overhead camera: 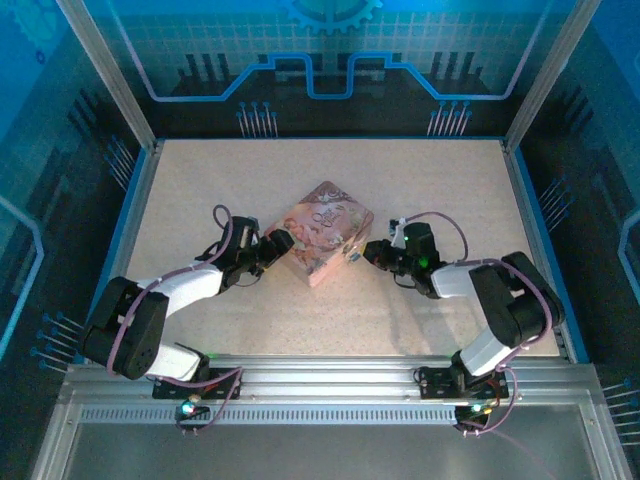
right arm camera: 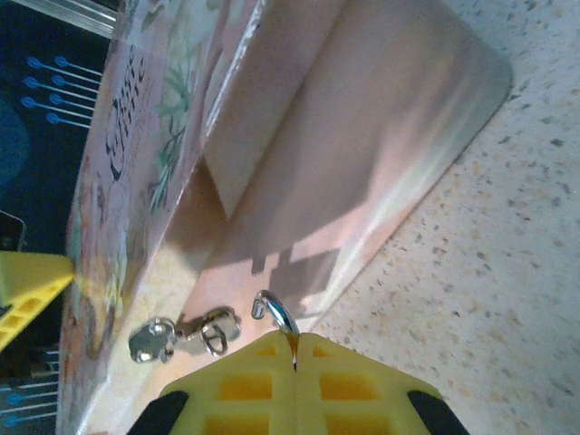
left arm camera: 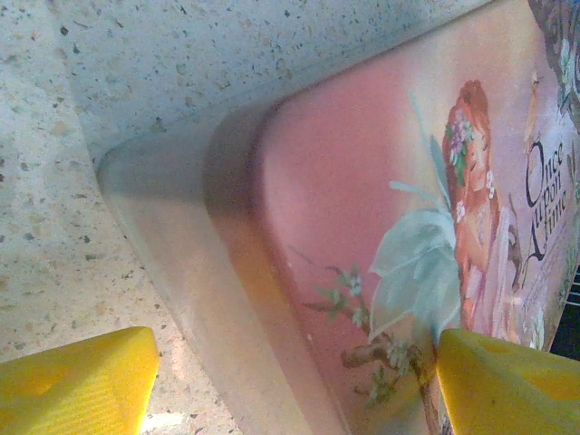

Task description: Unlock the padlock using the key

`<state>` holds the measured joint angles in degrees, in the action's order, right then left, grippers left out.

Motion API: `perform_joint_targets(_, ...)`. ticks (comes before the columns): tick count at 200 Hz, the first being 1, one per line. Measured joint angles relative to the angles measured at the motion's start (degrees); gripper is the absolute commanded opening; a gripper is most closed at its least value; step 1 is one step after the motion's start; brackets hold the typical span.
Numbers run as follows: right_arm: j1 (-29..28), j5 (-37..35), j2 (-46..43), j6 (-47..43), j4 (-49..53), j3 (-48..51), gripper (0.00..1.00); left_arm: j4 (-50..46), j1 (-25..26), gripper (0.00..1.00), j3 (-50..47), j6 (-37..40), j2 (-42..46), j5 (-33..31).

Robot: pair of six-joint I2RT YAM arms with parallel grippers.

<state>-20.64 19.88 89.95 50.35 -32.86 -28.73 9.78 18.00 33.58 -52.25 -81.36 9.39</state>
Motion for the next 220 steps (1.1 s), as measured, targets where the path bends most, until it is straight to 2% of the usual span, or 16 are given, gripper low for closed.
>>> perform_joint_targets(39, -0.02, -0.42, -12.20, -7.56, 15.17, -1.55, 0.00, -1.90, -2.67, 0.81, 1.84, 2.84, -0.90, 0.70)
perform_joint_targets(62, -0.17, -0.42, -17.35, -11.76, 27.61, -4.55, 0.00, -3.54, -4.33, 0.81, 5.49, 5.20, -3.87, 0.79)
perform_joint_targets(94, -2.71, -0.37, -19.02, -15.87, 42.64, -7.78, 0.00, -4.81, -6.60, 0.83, 11.06, 7.93, -8.22, 0.76)
perform_joint_targets(128, -4.87, -0.20, -18.47, -17.22, 51.34, -7.41, 0.00, -8.09, -7.19, 0.89, 16.33, 11.85, -8.35, 0.17)
perform_joint_targets(152, -4.92, -0.26, -15.82, -17.49, 52.61, -7.21, 0.12, -10.54, -7.28, 0.89, 18.10, 14.47, -5.53, -0.66)
perform_joint_targets(183, -4.72, -0.92, -13.64, -17.97, 52.57, -7.28, 0.33, -13.99, -8.39, 0.91, 18.23, 16.76, 1.22, -0.90)
perform_joint_targets(220, -1.97, -3.34, -15.21, -20.22, 54.38, -9.77, 0.45, -16.85, -11.19, 0.93, 17.84, 18.38, 9.40, -1.09)
